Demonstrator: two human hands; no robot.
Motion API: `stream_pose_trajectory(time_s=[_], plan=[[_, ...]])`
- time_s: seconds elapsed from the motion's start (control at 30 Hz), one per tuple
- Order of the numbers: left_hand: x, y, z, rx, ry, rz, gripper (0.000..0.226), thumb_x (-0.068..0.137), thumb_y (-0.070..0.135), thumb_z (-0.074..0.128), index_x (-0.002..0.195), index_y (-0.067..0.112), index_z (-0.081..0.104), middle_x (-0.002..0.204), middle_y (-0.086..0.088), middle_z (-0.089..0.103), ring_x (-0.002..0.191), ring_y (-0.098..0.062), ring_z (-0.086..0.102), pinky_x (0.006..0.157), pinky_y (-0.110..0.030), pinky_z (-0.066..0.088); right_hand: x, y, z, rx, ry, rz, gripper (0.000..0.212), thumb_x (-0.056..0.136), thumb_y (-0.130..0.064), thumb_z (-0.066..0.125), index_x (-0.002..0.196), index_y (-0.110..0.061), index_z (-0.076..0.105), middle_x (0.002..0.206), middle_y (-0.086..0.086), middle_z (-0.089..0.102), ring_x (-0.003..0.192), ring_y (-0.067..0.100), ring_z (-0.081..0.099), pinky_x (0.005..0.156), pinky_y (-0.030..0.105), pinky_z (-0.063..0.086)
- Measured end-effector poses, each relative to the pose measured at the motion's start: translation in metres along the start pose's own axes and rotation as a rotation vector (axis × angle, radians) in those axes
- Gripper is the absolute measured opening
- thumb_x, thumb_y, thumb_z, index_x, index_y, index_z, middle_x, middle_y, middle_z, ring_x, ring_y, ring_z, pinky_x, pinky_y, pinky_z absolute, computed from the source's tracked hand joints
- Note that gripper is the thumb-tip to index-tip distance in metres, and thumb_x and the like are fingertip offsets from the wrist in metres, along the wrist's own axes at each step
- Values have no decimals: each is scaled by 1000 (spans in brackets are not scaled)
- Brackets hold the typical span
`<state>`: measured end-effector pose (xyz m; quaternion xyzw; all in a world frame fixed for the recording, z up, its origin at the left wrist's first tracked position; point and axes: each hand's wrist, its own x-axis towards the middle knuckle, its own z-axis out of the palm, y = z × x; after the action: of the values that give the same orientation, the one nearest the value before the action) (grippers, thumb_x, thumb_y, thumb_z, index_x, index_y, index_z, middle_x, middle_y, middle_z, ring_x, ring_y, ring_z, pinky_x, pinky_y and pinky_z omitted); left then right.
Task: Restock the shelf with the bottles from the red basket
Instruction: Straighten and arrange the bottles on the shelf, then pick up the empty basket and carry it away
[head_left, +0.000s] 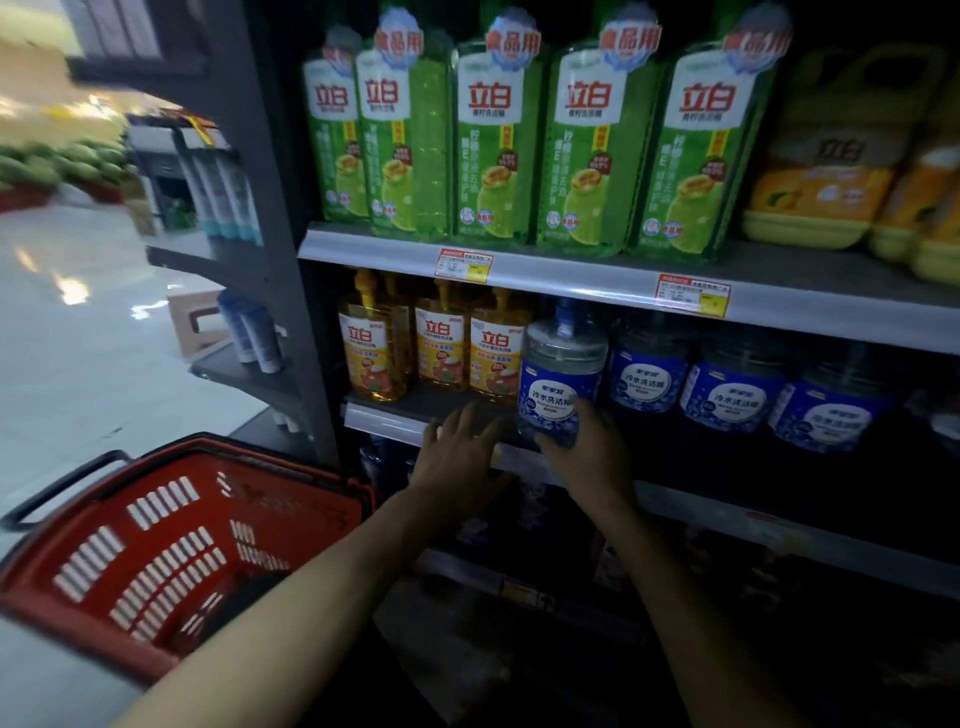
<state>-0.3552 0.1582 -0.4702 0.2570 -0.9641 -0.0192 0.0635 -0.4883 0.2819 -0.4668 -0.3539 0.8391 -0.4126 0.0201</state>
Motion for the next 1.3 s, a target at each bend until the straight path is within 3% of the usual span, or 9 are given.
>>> stream_pose_trajectory(time_s=[0.13, 0.33, 0.47, 0.67, 0.83, 0.97, 1.07, 1.17, 1.3], plan=[[-31, -29, -22, 89, 1, -97, 83, 95, 64, 53, 162, 29, 17, 170, -17, 8, 156, -36, 13, 124, -60, 14, -28, -23, 21, -28, -111, -139, 87, 89, -47, 73, 157, -12, 31, 160, 14, 33, 146, 32, 35, 114, 44, 38], [-78, -88, -35, 195, -21, -295, 94, 90, 77, 44, 164, 32, 7, 171, -16, 2, 158, -37, 5, 122, -63, 10, -38, -32, 60, -233, -370, -242, 114, 81, -75, 61, 162, -26, -2, 169, 12, -13, 156, 37, -4, 124, 56, 14], [-123, -127, -32, 247, -19, -412, 105, 72, 90, 14, 163, 37, 10, 171, -13, 8, 158, -33, 9, 122, -60, 13, -49, -46, 92, -297, -491, -344, 124, 76, -85, 55, 160, -28, -17, 165, 13, -28, 151, 35, -28, 124, 58, -3], [-223, -199, 20, 248, -222, -597, 108, 65, 89, -2, 162, 43, 10, 172, -7, 11, 158, -32, 10, 122, -63, 13, -90, -67, 139, -282, -722, -388, 120, 78, -81, 58, 158, -34, -18, 167, 8, -25, 154, 39, -14, 122, 59, 9], [-277, -240, 50, 229, -335, -672, 132, 49, 94, -31, 155, 47, 33, 164, 4, 33, 153, -27, 24, 119, -64, 16, -100, -82, 193, -255, -877, -244, 103, 88, -74, 51, 160, -33, -10, 169, 14, -10, 153, 40, 14, 120, 58, 26], [-291, -255, 59, 165, -323, -622, 109, 70, 93, -11, 145, 43, 51, 154, 7, 47, 148, -21, 33, 118, -65, 16, -113, -87, 230, -319, -919, -159, 103, 94, -66, 49, 161, -16, -10, 167, 21, -10, 154, 41, 6, 122, 52, 19], [-292, -256, 60, 259, -225, -506, 83, 83, 84, 16, 127, 39, 69, 129, 5, 67, 132, -26, 54, 117, -59, 23, -116, -86, 245, -391, -896, -144, 99, 99, -63, 43, 160, -2, -5, 166, 23, -14, 154, 43, -2, 122, 52, 17], [-286, -249, 62, 204, -86, -365, 66, 89, 77, 41, 107, 27, 79, 101, -1, 74, 100, -29, 70, 96, -49, 51, -111, -82, 254, -436, -876, -140, 98, 100, -63, 40, 158, 5, -1, 165, 23, -20, 153, 44, -10, 122, 56, 15], [-277, -236, 61, 120, -168, -385, 66, 88, 78, 45, 111, 24, 74, 102, 4, 76, 92, -20, 71, 82, -33, 56, -86, -76, 262, -450, -891, -195, 93, 100, -54, 48, 160, -3, -2, 166, 18, -22, 152, 42, -17, 123, 56, 9]])
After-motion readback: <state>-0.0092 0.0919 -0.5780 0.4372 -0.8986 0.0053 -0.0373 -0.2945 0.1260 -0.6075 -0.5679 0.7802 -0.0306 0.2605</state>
